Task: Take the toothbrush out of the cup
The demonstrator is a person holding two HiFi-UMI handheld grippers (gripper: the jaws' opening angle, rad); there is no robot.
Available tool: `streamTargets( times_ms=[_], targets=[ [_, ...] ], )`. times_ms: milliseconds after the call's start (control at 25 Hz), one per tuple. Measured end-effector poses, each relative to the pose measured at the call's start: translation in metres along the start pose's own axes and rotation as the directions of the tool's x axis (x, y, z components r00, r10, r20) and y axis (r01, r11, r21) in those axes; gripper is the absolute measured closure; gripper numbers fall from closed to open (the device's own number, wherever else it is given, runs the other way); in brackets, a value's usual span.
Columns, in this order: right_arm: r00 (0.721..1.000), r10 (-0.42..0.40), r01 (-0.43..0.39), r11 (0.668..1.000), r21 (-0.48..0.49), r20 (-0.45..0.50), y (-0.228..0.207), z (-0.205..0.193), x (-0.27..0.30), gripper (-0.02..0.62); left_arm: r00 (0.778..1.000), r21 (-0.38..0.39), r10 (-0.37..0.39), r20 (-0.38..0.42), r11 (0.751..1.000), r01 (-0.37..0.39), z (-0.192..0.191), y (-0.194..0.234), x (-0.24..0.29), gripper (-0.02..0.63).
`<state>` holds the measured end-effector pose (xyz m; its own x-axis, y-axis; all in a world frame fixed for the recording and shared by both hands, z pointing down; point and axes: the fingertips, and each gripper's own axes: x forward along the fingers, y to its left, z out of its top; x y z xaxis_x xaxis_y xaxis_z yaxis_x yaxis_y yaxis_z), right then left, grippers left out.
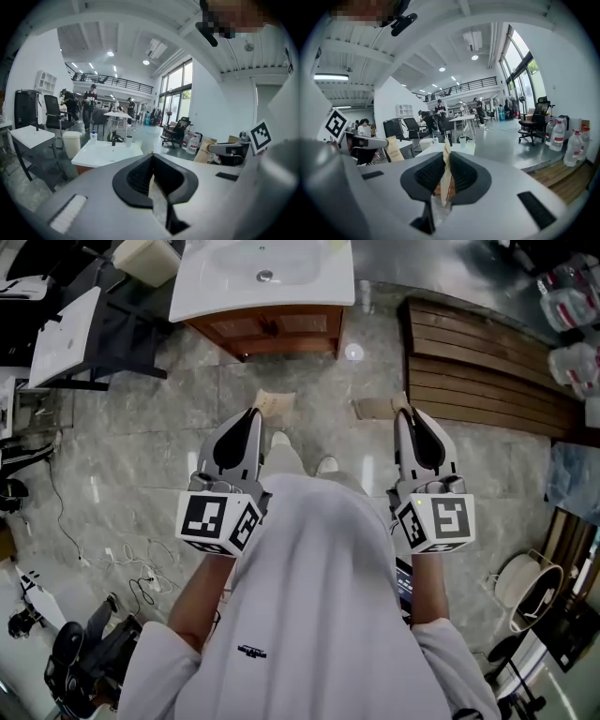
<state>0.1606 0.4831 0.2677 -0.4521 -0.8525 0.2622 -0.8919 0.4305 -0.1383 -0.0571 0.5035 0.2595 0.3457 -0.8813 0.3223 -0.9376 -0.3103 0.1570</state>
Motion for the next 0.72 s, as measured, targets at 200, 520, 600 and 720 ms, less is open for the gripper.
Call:
streamTargets(
  times_ms=[200,520,600,720],
  targets=[
    [1.000,0.000,0.000,1.000,0.002,0.008,-0.014,0.011,0.018,0.566,1.000,-0.012,0.003,0.008,1.000,-0.003,0.009,0.007,0.023,0.600],
    [1.000,-0.006,0.006,1.000,-0.022,0.007,-0.042,0.034,0.105,0.567,0.999,-0.033,-0.010,0.044,0.999,0.012,0.039,0.052,0.107,0.600],
    [1.000,-0.012,0.013,1.000,-0.025,0.008,-0.051,0.045,0.139,0.566,0.998,-0.034,-0.022,0.052,0.999,0.024,0.053,0.069,0.137,0.600],
    [1.000,-0.024,0.024,0.999,-0.024,0.016,-0.062,0.070,0.194,0.566,0.998,-0.037,-0.040,0.048,0.998,0.042,0.077,0.100,0.187,0.600]
  ],
)
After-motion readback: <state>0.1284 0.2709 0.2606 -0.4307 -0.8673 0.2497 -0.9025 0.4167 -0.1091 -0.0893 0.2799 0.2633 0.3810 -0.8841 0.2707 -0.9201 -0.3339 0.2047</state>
